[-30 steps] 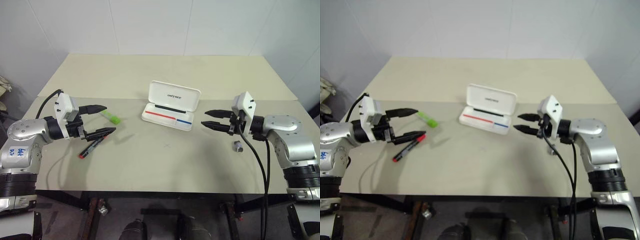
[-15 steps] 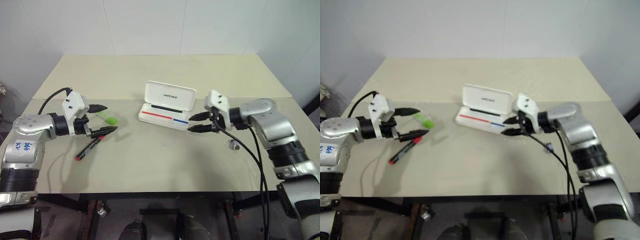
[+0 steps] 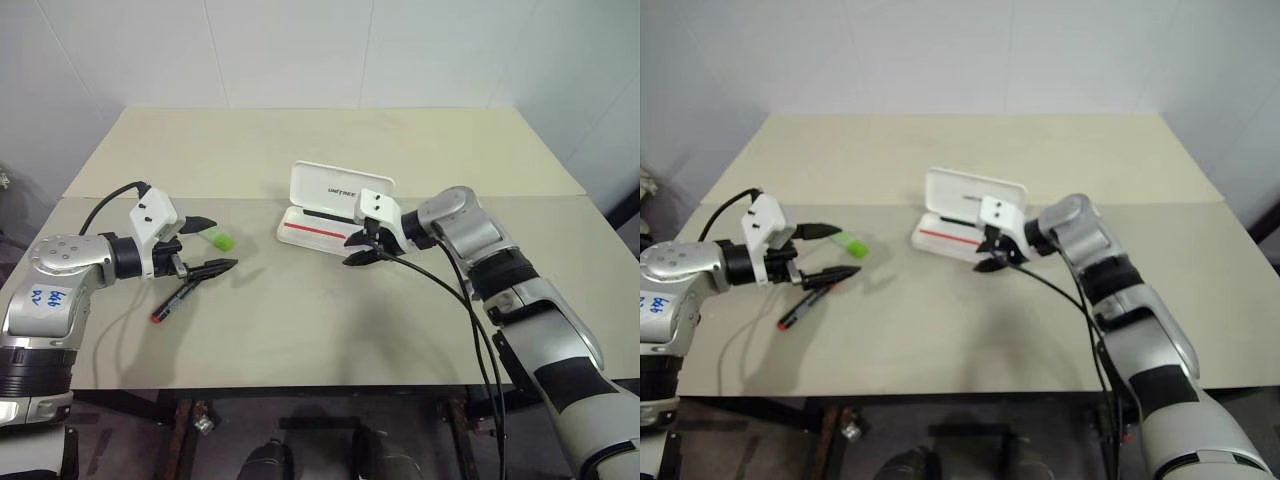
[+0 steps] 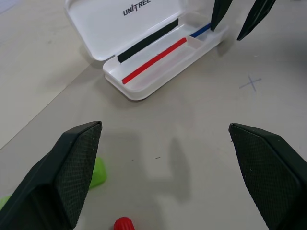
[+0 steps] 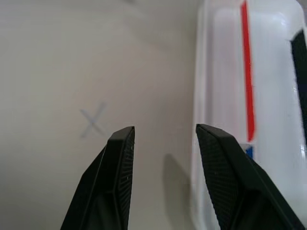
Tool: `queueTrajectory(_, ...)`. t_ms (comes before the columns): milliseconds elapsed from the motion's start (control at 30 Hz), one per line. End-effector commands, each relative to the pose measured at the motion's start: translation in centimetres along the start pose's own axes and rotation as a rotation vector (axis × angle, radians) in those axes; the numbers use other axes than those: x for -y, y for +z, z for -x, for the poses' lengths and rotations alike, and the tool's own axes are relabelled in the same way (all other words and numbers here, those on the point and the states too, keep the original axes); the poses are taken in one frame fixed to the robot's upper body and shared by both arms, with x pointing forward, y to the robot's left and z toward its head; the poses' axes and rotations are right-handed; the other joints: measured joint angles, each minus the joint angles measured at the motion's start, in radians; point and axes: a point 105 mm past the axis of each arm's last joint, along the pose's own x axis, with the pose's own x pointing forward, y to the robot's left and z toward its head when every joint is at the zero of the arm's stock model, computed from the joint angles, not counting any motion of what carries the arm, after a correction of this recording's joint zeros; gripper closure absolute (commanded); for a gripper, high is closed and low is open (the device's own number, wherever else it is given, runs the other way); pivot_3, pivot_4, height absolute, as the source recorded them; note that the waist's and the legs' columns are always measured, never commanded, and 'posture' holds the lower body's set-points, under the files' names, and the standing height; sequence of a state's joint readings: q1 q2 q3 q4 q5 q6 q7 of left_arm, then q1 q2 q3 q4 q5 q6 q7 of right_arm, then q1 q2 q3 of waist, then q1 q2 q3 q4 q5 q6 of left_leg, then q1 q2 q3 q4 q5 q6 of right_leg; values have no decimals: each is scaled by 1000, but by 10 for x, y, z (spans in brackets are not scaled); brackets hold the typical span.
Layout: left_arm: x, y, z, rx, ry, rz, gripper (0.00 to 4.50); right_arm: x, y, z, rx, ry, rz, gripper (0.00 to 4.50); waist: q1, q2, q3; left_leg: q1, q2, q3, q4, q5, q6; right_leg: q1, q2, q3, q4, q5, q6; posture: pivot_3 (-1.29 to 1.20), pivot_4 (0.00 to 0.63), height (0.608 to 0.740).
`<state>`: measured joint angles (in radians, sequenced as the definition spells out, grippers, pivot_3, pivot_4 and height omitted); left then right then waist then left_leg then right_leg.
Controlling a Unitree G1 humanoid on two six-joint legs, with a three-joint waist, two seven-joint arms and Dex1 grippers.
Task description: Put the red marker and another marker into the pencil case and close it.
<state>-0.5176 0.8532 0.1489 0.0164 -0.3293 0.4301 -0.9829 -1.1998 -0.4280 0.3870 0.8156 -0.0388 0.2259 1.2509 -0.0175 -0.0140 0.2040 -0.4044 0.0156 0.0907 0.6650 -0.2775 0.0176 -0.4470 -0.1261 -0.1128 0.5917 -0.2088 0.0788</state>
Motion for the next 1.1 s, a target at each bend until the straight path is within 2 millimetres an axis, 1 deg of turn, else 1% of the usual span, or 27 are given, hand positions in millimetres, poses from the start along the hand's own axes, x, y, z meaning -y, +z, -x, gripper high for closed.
queueTrajectory(33, 0, 14, 10, 31, 24, -35, 0, 12, 6, 5, -23, -44, 50, 2368, -6, 0, 0, 0, 0, 0, 0, 0, 0, 0, 0, 0, 0, 0, 0, 0, 150, 740)
queueTrajectory(267, 2, 13, 14, 33, 40, -23, 0, 15, -4, 4, -90, -41, 65, 2368, -14, 0, 0, 1, 0, 1, 0, 0, -1, 0, 0, 1, 0, 0, 0, 0, 150, 740)
queueTrajectory(567, 4, 17, 16, 48, 52, -26, 0, 14, -9, -11, -135, -39, 68, 2368, -16, 0, 0, 1, 1, 2, 0, 0, -2, -1, 1, 3, 2, 0, 0, 0, 150, 740)
queueTrajectory(733, 4, 18, 19, 52, 63, -27, 0, 13, -13, -18, -187, -43, 107, 2368, -19, 0, 0, 1, 1, 2, 0, 0, -2, -1, 0, 4, 1, 0, 0, 0, 150, 740)
queueTrajectory(833, 4, 20, 20, 57, 71, -31, 0, 15, -16, -21, -223, -65, 141, 2992, -19, 0, 0, 2, 1, 2, 0, 0, -2, -1, 0, 4, 2, 0, 0, 0, 150, 740)
queueTrajectory(900, 5, 21, 21, 58, 75, -33, 0, 16, -16, -21, -230, -73, 150, 3622, -20, 0, 0, 3, 1, 1, 0, 0, -2, -1, 0, 5, 3, 0, 0, 0, 150, 740)
queueTrajectory(967, 5, 21, 22, 57, 79, -34, 0, 17, -16, -21, -230, -74, 153, 4343, -20, 0, 0, 4, 1, 1, 0, 0, -2, -1, 0, 6, 4, 0, 0, 0, 150, 740)
queueTrajectory(1000, 5, 21, 23, 57, 80, -34, 0, 17, -16, -21, -233, -73, 156, 4483, -20, 0, 0, 4, 1, 1, 0, 0, -3, -1, 0, 6, 4, 0, 0, 0, 150, 740)
queueTrajectory(1100, 6, 21, 24, 55, 85, -34, 0, 16, -16, -22, -237, -70, 162, 4483, -20, 0, 0, 4, 1, 1, 0, 0, -3, -1, 0, 6, 4, 0, 0, 0, 150, 740)
